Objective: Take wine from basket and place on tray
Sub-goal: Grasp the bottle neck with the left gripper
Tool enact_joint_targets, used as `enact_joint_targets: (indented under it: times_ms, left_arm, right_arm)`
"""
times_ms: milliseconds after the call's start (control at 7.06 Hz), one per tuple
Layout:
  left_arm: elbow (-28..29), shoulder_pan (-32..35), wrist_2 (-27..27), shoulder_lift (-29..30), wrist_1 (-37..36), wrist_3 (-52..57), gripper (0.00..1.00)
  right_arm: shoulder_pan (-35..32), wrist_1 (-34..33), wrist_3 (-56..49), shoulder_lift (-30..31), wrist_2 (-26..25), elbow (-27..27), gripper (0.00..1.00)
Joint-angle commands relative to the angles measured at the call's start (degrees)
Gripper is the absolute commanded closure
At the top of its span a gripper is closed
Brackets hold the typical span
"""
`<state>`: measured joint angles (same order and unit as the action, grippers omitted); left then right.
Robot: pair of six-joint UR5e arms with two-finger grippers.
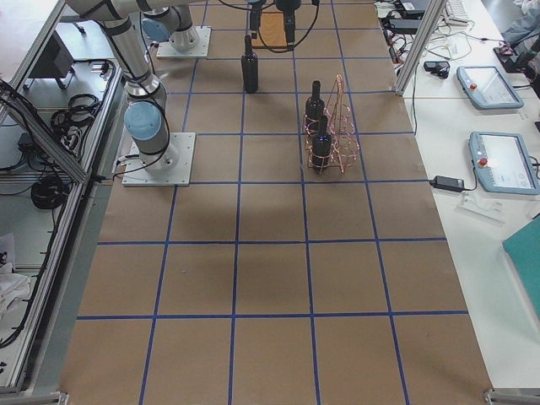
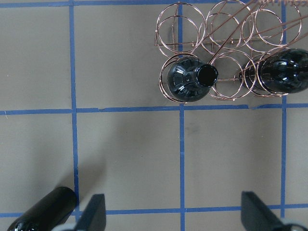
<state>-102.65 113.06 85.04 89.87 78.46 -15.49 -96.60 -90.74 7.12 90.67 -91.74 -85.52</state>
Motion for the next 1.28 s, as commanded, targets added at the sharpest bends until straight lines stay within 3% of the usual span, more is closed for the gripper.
enact_joint_targets:
  times_ms: [0,283,708,992,1133]
  left_arm:
    - [-1.15,2.06,0.48,1.62,-1.38,-0.32,0.0]
    - [-1.15,2.51,0.31,1.71,-1.38,-0.06,0.09]
    - [-1.23,2.6,-0.05,1.45,0.64,0.02,0.11]
    - [-1.23,2.69,-0.05,1.45,2.3,0.11,0.25]
    - [-1.23,2.69,-0.05,1.63,2.57,0.55,0.54]
  right_arm:
    - [-0.08,0.03,0.0,0.03,0.07,-0.09,0.0]
    - [-0.16,0.03,0.0,0.03,-0.02,-0.09,0.0]
    - [-0.25,0.12,0.0,0.03,0.07,-0.18,0.0]
    - [-0.34,0.12,0.0,0.03,0.07,-0.26,0.0]
    - [-0.34,0.21,0.0,0.03,0.16,-0.26,0.0]
